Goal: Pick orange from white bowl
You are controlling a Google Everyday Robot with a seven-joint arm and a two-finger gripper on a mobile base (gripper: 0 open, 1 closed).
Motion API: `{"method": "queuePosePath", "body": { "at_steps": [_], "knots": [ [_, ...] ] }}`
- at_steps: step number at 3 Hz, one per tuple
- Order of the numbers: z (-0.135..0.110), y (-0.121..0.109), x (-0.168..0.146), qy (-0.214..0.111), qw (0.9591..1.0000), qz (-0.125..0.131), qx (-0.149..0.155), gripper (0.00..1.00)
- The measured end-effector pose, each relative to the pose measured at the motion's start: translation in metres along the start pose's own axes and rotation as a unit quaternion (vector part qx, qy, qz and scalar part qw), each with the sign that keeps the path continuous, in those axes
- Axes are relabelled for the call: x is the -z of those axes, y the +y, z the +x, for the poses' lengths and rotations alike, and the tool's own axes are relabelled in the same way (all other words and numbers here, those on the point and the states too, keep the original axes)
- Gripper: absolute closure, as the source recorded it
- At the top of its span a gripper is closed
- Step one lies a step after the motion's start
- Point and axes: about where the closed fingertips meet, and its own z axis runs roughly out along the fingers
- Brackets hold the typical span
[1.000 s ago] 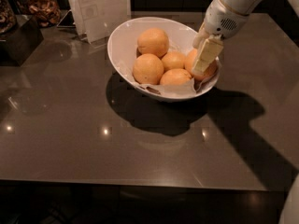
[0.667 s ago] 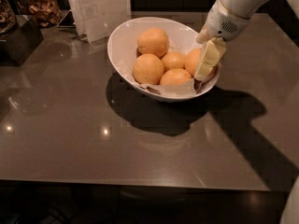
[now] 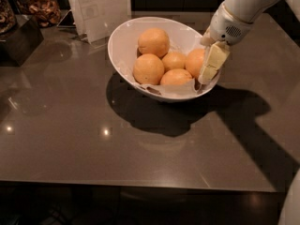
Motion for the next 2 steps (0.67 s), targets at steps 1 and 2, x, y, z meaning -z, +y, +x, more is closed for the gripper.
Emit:
{"method": "queuePosePath", "body": {
  "at_steps": [1, 2],
  "knots": [
    [0.0038, -0.0010, -0.0063, -0.001, 1.0000, -0.007, 0.002, 0.08],
    [0.0053, -0.0028, -0.0115, -0.001, 0.9999, -0.012, 0.003, 0.09]
  ]
}}
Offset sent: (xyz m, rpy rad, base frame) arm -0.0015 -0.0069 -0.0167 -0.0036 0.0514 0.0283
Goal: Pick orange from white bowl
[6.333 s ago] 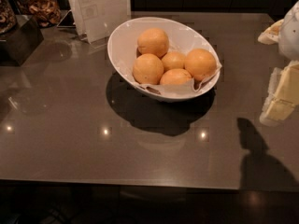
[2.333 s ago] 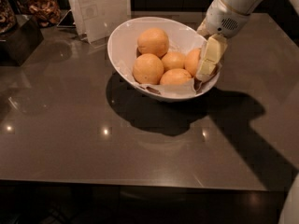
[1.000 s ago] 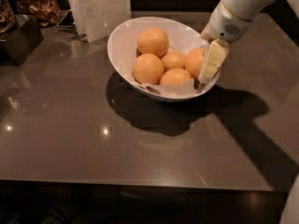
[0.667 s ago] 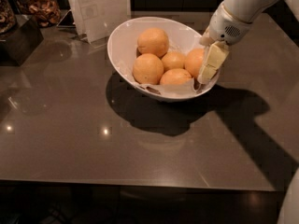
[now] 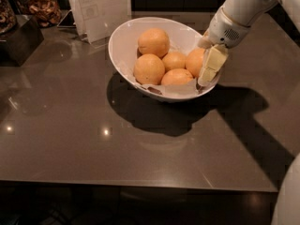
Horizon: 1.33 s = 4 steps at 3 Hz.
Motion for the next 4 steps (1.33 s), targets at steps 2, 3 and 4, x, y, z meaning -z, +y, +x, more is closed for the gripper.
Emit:
{"method": "queuePosePath", "body": {
  "at_steps": [2, 3, 4],
  "knots": [
    [0.0011, -0.0020, -0.0023, -0.001, 1.0000, -0.002, 0.001, 0.51],
    [0.0017, -0.0022, -0.0042, -0.002, 1.0000, -0.002, 0.005, 0.74],
    [0.0009, -0.0023, -0.0024, -0.002, 1.0000, -0.002, 0.005, 0.97]
  ]
}}
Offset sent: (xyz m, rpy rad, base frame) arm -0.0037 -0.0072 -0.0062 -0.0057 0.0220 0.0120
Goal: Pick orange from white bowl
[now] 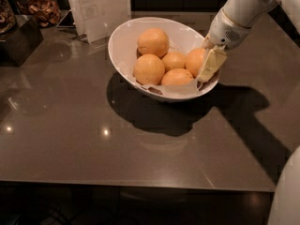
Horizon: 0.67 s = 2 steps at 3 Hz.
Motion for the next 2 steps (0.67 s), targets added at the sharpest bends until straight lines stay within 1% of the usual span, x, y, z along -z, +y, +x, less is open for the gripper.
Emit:
{"method": "queuePosePath", "body": {
  "at_steps": [1, 2],
  "knots": [
    [-0.018, 0.013, 0.037, -0.073, 0.9964, 0.029, 0.033, 1.00],
    [-0.035, 0.042, 0.085, -0.174, 0.9812, 0.051, 0.066, 1.00]
  ]
}}
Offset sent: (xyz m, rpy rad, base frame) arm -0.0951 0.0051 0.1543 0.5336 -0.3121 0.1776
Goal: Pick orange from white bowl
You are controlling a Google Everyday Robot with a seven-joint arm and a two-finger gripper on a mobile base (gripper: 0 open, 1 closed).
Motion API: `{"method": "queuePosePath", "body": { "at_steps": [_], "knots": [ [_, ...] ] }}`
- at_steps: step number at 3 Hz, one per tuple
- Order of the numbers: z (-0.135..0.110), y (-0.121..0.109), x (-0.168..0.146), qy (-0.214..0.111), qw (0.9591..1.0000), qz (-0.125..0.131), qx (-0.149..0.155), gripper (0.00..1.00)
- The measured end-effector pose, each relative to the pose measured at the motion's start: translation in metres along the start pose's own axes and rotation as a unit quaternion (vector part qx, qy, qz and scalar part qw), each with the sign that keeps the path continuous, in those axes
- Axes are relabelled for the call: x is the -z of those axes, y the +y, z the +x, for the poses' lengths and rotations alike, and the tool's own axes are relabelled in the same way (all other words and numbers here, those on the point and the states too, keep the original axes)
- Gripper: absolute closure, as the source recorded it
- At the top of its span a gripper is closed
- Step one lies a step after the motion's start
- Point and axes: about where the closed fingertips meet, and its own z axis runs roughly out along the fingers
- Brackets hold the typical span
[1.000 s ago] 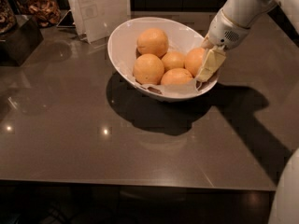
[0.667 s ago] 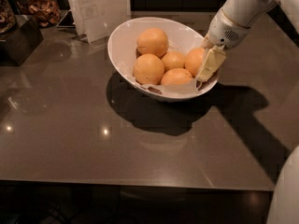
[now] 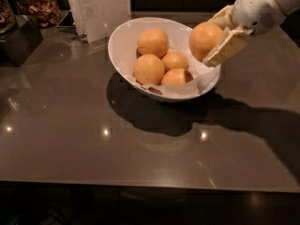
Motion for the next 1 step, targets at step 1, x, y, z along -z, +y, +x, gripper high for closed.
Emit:
{"method": "queuePosePath", "body": {
  "at_steps": [1],
  "knots": [
    [-0.0151, 0.0151, 0.0276, -0.060, 0.9980, 0.015, 0.012, 1.00]
  ]
}}
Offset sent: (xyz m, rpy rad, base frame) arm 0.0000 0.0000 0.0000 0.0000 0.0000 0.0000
